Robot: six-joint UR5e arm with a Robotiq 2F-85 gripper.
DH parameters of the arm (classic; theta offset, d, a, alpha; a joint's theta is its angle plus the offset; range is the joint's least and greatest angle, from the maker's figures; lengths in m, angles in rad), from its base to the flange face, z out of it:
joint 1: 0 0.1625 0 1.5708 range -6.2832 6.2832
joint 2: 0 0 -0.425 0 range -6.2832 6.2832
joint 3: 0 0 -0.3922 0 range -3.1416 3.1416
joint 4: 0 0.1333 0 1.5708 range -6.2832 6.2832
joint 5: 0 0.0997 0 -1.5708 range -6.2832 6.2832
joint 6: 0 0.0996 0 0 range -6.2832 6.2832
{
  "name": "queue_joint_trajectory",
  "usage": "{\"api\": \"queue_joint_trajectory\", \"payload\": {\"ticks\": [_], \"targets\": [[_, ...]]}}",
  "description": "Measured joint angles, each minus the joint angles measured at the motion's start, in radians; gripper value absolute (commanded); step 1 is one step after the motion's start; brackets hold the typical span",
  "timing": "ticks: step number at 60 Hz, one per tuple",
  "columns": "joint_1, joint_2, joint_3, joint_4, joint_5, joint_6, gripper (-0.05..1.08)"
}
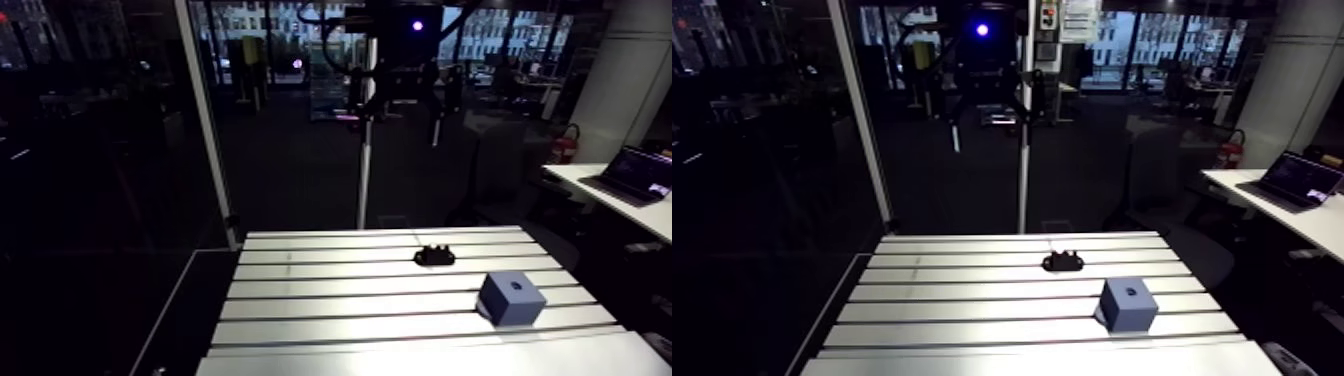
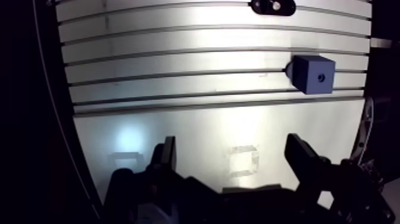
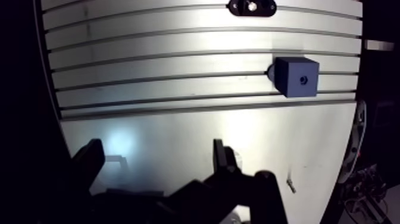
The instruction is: Pick up the M10 bolt and insert it into the hex recess until seated.
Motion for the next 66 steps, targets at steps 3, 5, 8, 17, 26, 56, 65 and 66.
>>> {"api": "queue_joint_trajectory", "payload": {"ticks": [3, 5, 8, 17, 26, 56, 65, 66], "targets": [[0.001, 0.002, -0.005, 0.001, -0.001, -0.002, 0.00], [0.002, 0.007, -0.014, 0.005, -0.003, -0.007, 0.00], [0.004, 0.016, -0.029, 0.012, -0.006, -0.017, 0.00], [0.008, 0.035, -0.065, 0.028, -0.015, -0.039, 0.00], [0.010, 0.043, -0.080, 0.035, -0.020, -0.048, 0.00], [0.008, 0.058, -0.083, 0.020, -0.035, -0.063, 0.00], [-0.001, 0.067, -0.073, -0.013, -0.039, -0.094, 0.00], [-0.002, 0.069, -0.071, -0.018, -0.039, -0.099, 0.00]]}}
